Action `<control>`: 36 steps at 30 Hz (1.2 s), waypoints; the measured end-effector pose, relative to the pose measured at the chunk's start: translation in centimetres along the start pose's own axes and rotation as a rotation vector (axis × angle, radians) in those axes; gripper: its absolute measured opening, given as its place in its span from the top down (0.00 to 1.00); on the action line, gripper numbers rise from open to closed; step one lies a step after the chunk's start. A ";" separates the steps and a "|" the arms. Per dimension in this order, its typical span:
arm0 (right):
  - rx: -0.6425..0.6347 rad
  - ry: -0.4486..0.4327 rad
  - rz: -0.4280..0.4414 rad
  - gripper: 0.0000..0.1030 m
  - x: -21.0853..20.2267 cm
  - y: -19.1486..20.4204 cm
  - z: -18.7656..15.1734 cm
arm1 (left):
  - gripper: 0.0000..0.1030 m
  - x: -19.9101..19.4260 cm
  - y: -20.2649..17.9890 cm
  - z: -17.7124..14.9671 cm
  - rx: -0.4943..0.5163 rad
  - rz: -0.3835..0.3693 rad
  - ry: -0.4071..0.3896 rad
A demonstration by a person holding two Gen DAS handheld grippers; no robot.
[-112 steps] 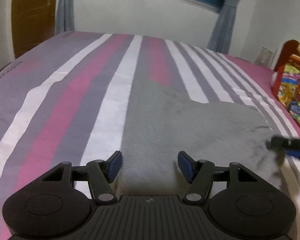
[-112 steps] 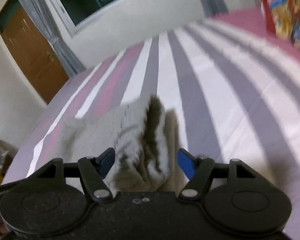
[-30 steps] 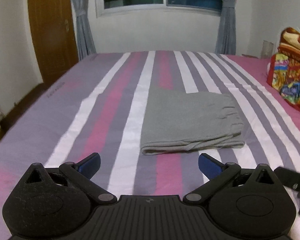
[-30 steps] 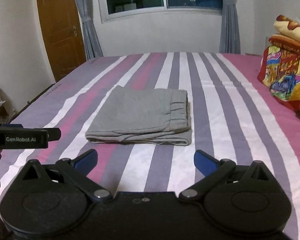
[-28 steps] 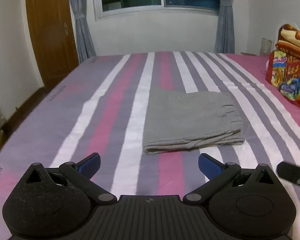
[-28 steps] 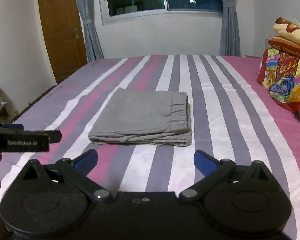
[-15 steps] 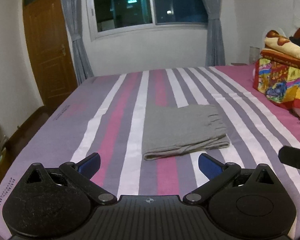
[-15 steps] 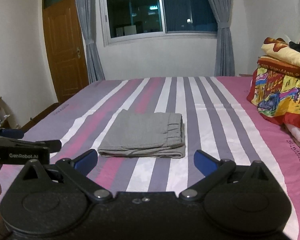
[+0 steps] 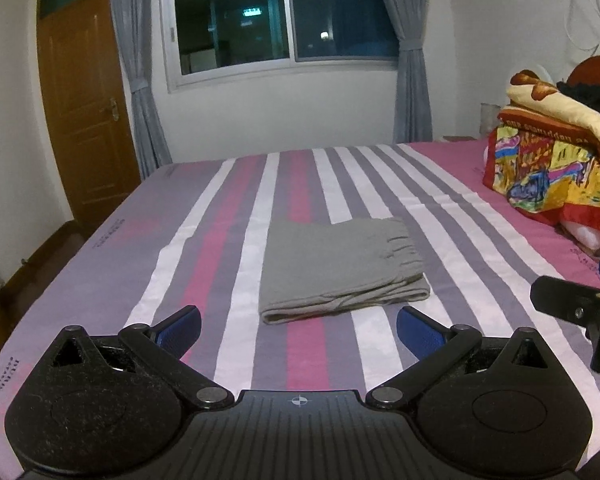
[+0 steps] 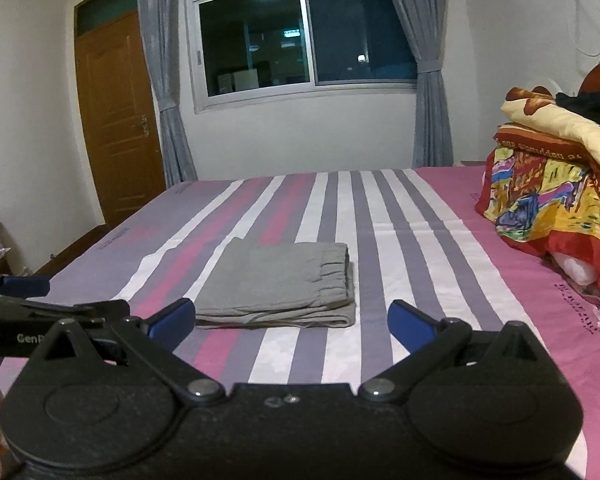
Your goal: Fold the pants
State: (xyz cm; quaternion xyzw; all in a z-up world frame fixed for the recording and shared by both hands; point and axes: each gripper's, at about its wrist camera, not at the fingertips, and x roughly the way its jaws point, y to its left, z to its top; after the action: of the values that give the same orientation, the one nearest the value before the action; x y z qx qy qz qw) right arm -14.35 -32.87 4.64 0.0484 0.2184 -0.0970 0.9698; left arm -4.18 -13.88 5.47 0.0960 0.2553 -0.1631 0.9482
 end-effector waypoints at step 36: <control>0.021 0.016 -0.008 0.00 0.9 0.5 -0.2 | 0.00 1.4 0.0 -0.2 -0.032 -0.006 0.035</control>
State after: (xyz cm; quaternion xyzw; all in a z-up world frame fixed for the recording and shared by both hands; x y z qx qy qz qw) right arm -13.50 -32.56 4.11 0.0586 0.2252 -0.1029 0.9671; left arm -3.13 -14.18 4.62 0.0829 0.2748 -0.1604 0.9444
